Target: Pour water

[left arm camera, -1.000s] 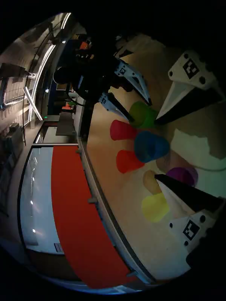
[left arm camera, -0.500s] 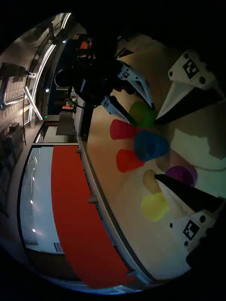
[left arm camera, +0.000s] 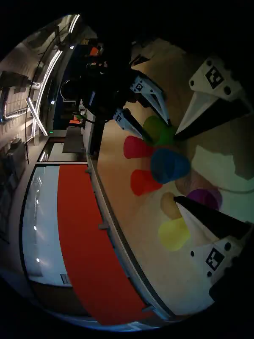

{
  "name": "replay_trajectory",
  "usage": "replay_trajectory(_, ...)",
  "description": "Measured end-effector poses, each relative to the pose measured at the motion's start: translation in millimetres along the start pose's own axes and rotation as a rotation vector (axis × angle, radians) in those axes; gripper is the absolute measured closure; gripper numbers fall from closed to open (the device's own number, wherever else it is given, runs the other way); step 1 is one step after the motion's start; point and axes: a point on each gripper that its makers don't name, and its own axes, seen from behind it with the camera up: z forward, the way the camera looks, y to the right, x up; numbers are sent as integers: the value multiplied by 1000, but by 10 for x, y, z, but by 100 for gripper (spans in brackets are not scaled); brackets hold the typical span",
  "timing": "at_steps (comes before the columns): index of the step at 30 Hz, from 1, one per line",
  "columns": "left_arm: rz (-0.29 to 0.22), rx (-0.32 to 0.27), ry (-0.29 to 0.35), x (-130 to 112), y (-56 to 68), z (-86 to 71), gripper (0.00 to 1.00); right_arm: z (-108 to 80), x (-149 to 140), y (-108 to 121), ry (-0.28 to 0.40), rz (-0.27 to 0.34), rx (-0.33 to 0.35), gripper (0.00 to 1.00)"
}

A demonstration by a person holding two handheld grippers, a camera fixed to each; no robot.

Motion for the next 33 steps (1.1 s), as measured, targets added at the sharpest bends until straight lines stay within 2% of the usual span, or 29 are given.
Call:
replay_trajectory(14,8,-1,-2,28,27,10,3,-204,219,27,51,-8,-12,8)
replay_trajectory(33,4,-19,-39,21,117,94,3,-545,687,122,165,-45,-58,9)
